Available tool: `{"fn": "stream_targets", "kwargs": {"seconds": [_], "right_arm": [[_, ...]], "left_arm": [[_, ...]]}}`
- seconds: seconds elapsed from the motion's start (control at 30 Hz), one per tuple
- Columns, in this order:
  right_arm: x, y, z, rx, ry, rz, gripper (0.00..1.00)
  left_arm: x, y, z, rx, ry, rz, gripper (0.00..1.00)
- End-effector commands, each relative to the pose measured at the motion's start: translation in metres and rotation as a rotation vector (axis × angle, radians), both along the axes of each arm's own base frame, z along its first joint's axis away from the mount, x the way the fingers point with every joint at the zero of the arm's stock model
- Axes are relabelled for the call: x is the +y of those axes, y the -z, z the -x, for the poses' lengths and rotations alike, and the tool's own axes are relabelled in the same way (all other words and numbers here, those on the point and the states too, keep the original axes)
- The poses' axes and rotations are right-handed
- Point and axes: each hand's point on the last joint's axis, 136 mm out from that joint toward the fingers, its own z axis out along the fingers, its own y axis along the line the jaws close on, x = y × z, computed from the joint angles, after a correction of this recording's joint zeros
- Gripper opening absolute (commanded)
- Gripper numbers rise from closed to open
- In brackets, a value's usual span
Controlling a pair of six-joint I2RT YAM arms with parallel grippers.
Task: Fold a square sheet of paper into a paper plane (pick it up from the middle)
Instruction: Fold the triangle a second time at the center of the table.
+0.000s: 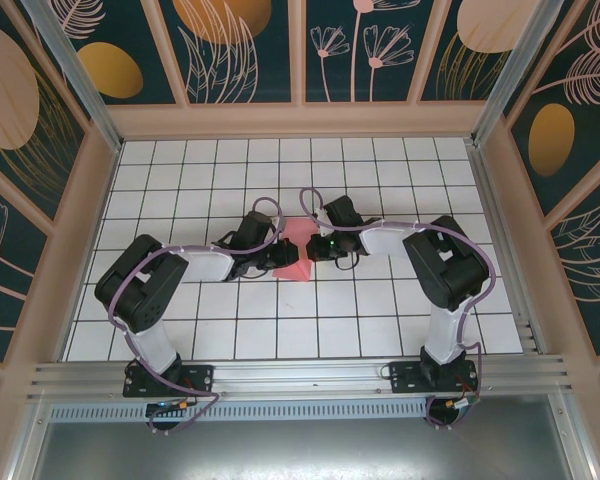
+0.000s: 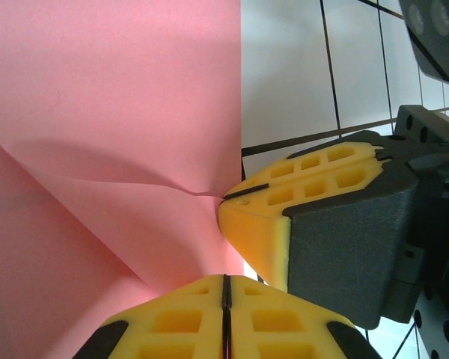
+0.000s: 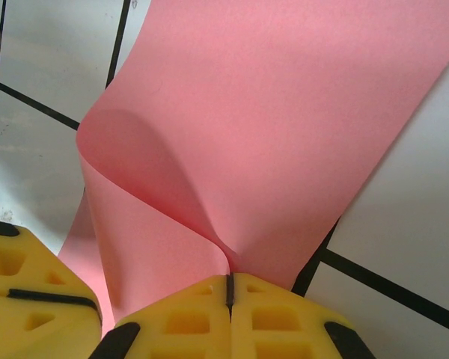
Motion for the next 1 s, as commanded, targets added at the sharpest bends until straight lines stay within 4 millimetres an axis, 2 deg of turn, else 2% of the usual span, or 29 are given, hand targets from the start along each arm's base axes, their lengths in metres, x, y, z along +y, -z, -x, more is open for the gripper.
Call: {"fn": "stream_targets", "kwargs": {"seconds": [0.0, 0.2, 0.4, 0.97], "right_arm": [[-0.006, 0.012, -0.002, 0.01, -0.002, 0.036, 0.03], [-0.006, 0.013, -0.001, 0.013, -0.001, 0.038, 0.03], [-0.007, 0.015, -0.001, 0.015, 0.0, 0.043, 0.02], [-0.011, 0.02, 0.001, 0.025, 0.005, 0.057, 0.02]], "left_arm": [[-0.009, -0.028, -0.015, -0.071, 0.003, 0.059, 0.11], [-0.011, -0.022, -0.018, -0.06, -0.001, 0.052, 0.11], [-0.01, -0.005, -0.017, -0.026, -0.005, 0.024, 0.11], [-0.005, 0.01, -0.016, -0.003, -0.01, -0.015, 0.1]]}}
